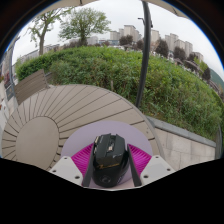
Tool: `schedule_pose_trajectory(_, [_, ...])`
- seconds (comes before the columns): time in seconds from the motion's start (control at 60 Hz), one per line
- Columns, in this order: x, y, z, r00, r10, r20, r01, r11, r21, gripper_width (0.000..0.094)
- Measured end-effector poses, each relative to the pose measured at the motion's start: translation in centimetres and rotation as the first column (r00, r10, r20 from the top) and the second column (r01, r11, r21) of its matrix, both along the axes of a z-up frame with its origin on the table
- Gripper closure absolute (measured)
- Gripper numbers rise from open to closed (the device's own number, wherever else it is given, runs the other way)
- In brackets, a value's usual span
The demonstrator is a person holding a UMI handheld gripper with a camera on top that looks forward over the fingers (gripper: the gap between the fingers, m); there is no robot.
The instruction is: Arrange mouse
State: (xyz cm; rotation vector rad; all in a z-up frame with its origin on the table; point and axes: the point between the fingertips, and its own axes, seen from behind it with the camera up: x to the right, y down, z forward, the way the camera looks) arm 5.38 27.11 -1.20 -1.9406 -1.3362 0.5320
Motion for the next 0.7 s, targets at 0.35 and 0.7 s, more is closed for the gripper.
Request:
schedule_pose_trajectory(0.35, [8.5, -6.3, 14.6, 0.998, 0.052, 0.047, -0.05, 0.997, -0.053, 0.0085])
schedule_pose_trajectory(0.7, [17.4, -12.6, 24.8, 0.993, 0.116, 0.013, -0.116, 0.993, -0.006, 0.0082])
